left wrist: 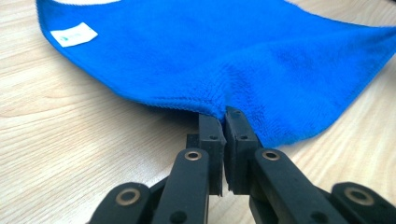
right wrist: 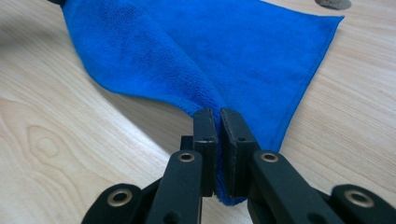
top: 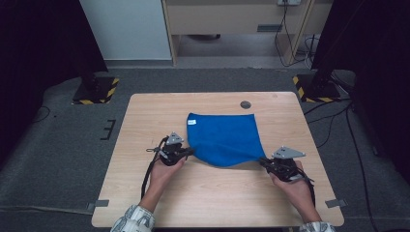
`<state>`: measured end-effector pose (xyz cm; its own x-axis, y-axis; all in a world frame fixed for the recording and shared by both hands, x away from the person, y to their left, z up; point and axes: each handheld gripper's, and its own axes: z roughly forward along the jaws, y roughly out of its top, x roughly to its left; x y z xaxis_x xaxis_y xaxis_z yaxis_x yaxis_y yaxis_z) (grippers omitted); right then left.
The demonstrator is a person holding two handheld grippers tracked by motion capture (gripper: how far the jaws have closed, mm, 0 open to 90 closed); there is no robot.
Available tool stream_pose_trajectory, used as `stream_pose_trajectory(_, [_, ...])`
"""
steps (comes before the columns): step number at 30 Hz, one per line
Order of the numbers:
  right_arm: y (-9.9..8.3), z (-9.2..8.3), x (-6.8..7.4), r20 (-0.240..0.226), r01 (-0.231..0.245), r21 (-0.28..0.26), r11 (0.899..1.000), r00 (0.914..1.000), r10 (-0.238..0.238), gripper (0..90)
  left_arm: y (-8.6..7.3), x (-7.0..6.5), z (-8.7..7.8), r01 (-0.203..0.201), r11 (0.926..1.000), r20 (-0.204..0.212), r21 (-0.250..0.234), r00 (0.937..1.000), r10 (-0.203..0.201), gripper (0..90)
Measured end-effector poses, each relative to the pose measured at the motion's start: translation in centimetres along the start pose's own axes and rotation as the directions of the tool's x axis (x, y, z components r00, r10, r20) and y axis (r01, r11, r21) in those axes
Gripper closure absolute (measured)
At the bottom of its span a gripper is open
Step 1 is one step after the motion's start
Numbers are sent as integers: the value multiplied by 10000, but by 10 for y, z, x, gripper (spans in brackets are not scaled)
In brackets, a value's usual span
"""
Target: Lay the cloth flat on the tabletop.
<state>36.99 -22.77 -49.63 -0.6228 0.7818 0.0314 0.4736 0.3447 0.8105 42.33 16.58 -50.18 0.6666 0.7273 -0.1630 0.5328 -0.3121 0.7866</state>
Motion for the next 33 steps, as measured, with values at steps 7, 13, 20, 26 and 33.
stream_pose_trajectory(7, [0, 7, -2, 96, 48, 125, 9999, 9999, -50, 858, 8, 16, 12, 656, 9978, -52, 44, 9978, -656, 869])
stream_pose_trajectory(13, [0, 37, -16, 565, -83, 717, 9974, 9984, 42, 860, 18, 27, 41, 667, 9973, -553, 297, 9964, -650, 850])
stream_pose_trajectory(20, [2, 45, -23, 806, -177, 796, 9967, 9967, 112, 869, 24, 28, 58, 328, 9982, -982, 494, 9948, -278, 729])
stream_pose_trajectory(26, [-2, 51, -27, 968, -237, 1102, 9936, 9952, 130, 874, 27, 29, 53, 493, 9988, -1258, -41, 9908, -494, 538])
stream_pose_trajectory(33, [-1, 53, -28, 968, -221, 1116, 9935, 9952, 112, 874, 16, 23, 39, 366, 9992, -1166, -140, 9925, -380, 492])
